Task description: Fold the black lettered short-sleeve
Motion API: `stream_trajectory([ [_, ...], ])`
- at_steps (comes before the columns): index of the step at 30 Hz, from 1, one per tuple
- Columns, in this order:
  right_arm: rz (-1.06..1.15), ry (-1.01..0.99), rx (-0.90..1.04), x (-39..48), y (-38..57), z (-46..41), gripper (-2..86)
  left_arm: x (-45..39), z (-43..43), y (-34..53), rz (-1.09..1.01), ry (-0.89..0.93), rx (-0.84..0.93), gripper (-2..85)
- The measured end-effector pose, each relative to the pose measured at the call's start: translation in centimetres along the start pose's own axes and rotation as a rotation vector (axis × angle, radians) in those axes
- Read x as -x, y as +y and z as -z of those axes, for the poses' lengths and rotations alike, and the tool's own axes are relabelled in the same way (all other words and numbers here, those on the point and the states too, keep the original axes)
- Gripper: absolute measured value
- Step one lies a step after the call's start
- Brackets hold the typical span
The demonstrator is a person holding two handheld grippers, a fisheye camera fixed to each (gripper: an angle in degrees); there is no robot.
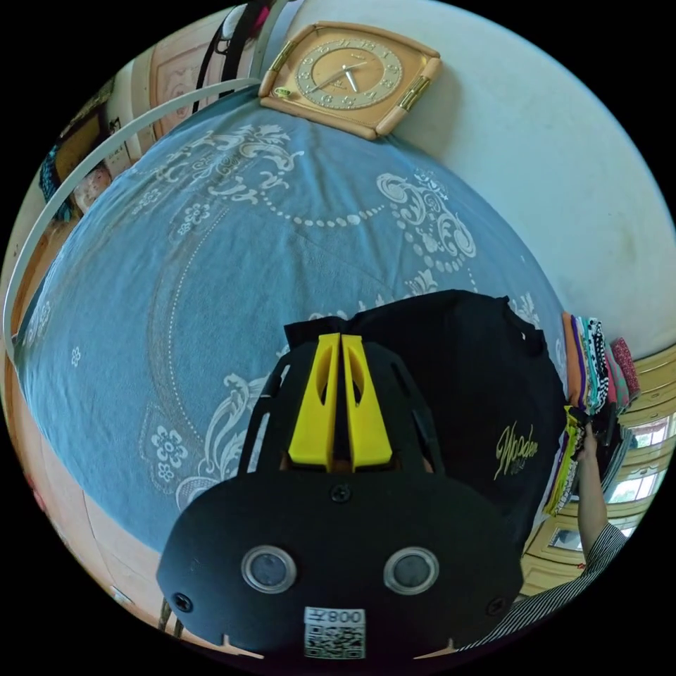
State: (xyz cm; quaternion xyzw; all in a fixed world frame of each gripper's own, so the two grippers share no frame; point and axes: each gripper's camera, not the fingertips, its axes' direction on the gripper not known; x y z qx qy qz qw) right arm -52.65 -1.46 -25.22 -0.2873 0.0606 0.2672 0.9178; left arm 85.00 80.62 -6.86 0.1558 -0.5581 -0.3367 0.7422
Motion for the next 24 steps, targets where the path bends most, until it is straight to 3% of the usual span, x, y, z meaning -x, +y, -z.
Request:
stream_trajectory([
  [7,-0.076,-0.008,-0.074,-1.4,2.0,1.1,-0.2,-3.3,3.2,-2.5,0.033,0.045,-0.095,0.6],
  [12,0.068,-0.065,-0.108,1.2,7.7,1.6,-0.4,-7.7,5.4,-1.7,-0.03,0.158,-0.161,0.6],
  [17,0.13,-0.033,-0.018,2.6,11.2,-3.0,-0.2,-12.2,1.0,-2.6,-0.078,0.146,0.052,0.3],
  [20,0.1,-0.121,0.008,1.5,11.2,-3.0,0.1,-13.7,2.8,-4.5,-0.007,0.211,-0.001,0.2],
  [24,0.169,-0.01,0.003,2.2,12.7,-3.0,0.2,-20.0,4.2,-6.5,-0.098,0.202,-0.007,0.2],
])
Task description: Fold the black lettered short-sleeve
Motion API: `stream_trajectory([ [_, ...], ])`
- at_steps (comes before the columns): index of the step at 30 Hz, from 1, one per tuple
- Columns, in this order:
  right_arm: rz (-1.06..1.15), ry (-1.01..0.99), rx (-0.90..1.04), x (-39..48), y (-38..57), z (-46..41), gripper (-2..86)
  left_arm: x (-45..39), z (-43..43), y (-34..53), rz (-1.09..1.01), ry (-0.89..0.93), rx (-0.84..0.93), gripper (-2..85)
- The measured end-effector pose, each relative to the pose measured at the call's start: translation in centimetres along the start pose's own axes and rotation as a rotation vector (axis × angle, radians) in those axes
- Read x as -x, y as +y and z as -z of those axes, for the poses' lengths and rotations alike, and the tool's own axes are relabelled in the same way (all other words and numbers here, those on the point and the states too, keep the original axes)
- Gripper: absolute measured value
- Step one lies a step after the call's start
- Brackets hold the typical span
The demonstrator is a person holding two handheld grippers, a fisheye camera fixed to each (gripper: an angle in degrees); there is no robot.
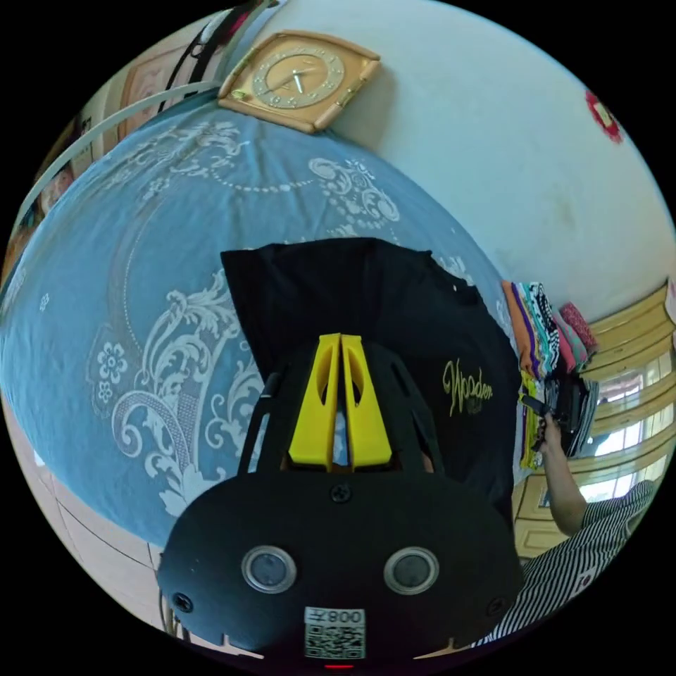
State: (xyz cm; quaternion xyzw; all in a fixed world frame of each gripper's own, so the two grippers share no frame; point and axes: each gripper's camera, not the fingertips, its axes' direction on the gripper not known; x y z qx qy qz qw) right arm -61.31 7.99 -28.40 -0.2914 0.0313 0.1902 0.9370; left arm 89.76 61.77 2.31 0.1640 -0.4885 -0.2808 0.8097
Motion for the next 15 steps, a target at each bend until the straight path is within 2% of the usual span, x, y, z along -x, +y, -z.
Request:
stream_trajectory([
  [2,0.0,-0.004,-0.015,-0.3,0.9,-0.8,0.2,-1.8,-2.6,-1.3,-0.007,0.001,0.121,0.2],
  [5,-0.062,-0.097,-0.011,-1.8,1.7,-0.8,0.3,-5.0,-2.0,-3.4,0.046,0.021,0.065,0.2],
  [8,-0.056,-0.11,-0.044,-2.3,3.2,-0.3,0.4,-11.7,-1.5,-6.0,-0.049,0.044,0.05,0.3],
  [15,-0.137,-0.225,-0.157,-5.2,7.1,0.1,2.6,-34.9,-8.3,-12.8,-0.381,0.206,0.204,1.2],
])
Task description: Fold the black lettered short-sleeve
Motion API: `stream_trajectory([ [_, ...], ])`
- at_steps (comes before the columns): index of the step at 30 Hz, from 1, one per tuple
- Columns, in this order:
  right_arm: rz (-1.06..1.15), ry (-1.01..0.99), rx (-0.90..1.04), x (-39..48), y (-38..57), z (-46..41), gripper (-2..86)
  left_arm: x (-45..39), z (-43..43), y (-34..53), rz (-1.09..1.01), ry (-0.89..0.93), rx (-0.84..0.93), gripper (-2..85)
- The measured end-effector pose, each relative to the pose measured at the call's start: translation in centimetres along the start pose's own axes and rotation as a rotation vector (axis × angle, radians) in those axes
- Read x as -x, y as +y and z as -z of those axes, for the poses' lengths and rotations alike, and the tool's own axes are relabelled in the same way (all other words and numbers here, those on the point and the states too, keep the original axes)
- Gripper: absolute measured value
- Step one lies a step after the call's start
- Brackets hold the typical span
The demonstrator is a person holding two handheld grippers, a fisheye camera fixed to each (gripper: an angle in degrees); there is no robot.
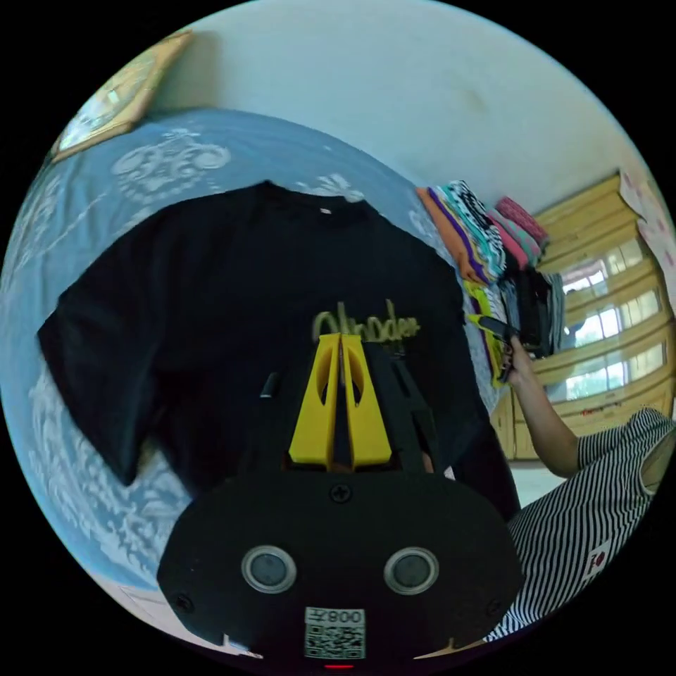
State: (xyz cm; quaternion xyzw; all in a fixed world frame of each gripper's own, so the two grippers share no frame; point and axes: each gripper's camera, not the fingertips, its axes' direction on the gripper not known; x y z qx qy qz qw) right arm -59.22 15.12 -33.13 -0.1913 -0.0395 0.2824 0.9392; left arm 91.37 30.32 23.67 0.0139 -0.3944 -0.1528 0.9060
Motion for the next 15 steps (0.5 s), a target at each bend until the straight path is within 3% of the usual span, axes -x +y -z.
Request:
stream_trajectory([
  [7,-0.036,-0.038,-0.051,-2.5,2.4,-0.2,8.5,-19.4,-10.7,-18.8,-0.287,0.142,0.131,4.9],
  [15,0.001,-0.026,-0.086,-3.1,5.8,-2.0,8.6,-39.9,-21.0,-36.4,-0.513,0.095,0.232,6.9],
])
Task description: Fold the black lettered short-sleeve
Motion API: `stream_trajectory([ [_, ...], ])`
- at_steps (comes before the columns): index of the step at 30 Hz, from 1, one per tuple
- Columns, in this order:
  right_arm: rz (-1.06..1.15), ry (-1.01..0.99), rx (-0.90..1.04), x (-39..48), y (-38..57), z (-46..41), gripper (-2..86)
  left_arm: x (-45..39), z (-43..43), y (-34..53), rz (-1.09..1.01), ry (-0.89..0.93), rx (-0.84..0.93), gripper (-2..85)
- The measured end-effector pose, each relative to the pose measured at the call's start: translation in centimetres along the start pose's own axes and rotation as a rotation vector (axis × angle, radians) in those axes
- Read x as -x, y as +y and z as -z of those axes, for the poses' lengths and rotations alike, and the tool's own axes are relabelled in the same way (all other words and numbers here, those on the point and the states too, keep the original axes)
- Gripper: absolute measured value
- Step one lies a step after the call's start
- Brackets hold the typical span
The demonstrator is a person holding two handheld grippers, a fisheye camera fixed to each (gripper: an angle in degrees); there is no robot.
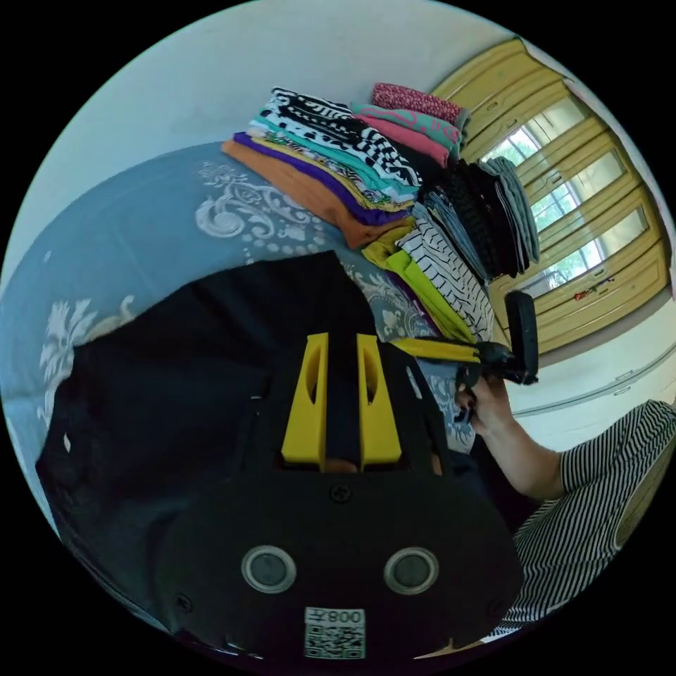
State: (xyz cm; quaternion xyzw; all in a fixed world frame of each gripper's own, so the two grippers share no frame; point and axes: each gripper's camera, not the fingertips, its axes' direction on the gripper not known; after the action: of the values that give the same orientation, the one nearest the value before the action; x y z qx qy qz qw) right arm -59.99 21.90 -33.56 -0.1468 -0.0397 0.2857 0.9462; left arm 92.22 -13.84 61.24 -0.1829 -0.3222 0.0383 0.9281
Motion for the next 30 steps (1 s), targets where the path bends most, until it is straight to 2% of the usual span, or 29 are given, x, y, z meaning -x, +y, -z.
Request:
stream_trajectory([
  [7,0.076,0.028,-0.042,0.0,2.1,-0.4,8.2,-5.3,-4.0,-19.9,-0.106,-0.161,0.097,8.1],
  [13,0.09,-0.008,-0.038,-0.6,2.5,-1.1,7.1,-7.2,-7.1,-31.6,-0.158,-0.256,0.21,8.4],
  [23,0.082,-0.068,-0.023,-1.7,3.1,-1.9,2.0,-10.4,-7.9,-40.5,-0.254,-0.317,0.295,2.9],
  [30,0.099,-0.124,-0.06,-1.9,3.6,-1.6,0.5,-10.7,-1.4,-43.0,-0.267,-0.306,0.184,1.4],
])
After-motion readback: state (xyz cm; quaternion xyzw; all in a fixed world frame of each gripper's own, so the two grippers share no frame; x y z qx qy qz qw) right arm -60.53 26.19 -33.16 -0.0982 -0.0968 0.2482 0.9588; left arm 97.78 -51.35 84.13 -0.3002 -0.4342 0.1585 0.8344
